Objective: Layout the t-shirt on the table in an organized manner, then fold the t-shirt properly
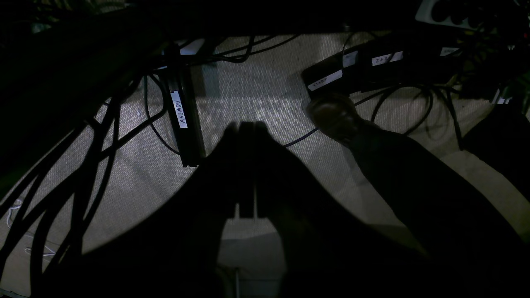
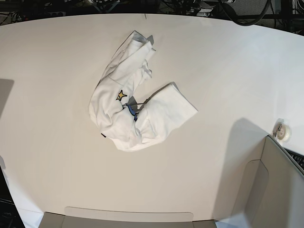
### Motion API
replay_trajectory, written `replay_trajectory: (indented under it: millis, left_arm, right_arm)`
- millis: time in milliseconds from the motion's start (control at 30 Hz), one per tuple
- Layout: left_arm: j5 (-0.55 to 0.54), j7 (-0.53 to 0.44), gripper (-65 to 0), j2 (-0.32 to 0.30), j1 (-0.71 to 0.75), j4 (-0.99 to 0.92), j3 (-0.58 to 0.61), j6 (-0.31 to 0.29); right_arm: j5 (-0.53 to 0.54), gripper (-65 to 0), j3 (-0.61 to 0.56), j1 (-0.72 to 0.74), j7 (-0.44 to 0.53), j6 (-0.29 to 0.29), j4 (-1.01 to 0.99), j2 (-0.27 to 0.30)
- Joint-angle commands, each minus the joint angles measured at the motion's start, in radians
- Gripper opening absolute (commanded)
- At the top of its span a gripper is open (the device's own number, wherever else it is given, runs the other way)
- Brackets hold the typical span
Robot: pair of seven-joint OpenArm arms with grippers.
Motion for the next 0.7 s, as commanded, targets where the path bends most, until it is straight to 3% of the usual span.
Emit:
replay_trajectory:
  millis: [0,667]
  left_arm:
    - [0.008,-0.008,-65.0,0.002,0.002,0.006,-0.002,-0.002]
    - [0.008,-0.008,-65.0,0.002,0.005,0.006,-0.002,-0.002]
  right_arm:
    - [-0.003,-64.8,0.002,-0.004,0.009,0.006,0.003,-0.001]
    - [0.002,-64.8,0.003,-0.016,0.009,0.006,0.004,-0.001]
